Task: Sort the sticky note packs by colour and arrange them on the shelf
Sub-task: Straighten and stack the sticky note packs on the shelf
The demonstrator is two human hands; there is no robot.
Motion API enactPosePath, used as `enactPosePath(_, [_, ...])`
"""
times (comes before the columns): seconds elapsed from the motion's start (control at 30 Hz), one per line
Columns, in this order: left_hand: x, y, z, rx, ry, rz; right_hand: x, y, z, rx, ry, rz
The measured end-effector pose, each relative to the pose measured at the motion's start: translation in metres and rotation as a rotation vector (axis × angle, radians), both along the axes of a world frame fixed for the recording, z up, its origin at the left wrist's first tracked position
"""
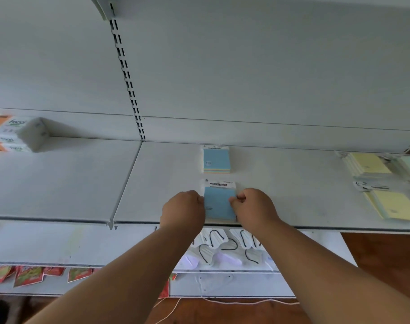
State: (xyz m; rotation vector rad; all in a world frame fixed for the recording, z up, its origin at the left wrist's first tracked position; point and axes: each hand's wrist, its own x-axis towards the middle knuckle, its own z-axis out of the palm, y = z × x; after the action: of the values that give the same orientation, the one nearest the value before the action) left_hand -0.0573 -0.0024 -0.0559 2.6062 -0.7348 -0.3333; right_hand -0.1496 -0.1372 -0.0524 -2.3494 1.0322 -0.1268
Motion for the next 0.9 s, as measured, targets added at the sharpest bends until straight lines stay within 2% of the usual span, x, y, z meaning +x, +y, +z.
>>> enactPosePath(0.1, [0.002, 0.020, -0.005, -0.098, -0.028, -0.080, -0.017, -0.002, 0.003, -0.059, -0.010, 0.068])
enactPosePath(0.2, [0.005, 0.032, -0.008, 0.000, -0.104, -0.296, -0.034, -0.002, 0.003, -0.083, 0.038, 0.268])
enactPosePath(0.27, [0.006, 0.030, -0.006, 0.051, -0.156, -0.353, -0.036, 0.000, 0.001, -0.137, 0.077, 0.357])
enactPosePath(0.53, [0.002, 0.023, -0.013, 0.057, -0.255, -0.391, -0.034, 0.001, -0.009, -0.185, -0.016, 0.356])
enactPosePath(0.77, [0.011, 0.027, -0.007, 0.025, -0.078, -0.362, -0.035, -0.007, -0.008, -0.127, -0.021, 0.319])
enactPosePath(0.9, [0.015, 0.030, -0.007, 0.039, -0.071, -0.371, -0.038, -0.007, -0.011, -0.147, -0.049, 0.359])
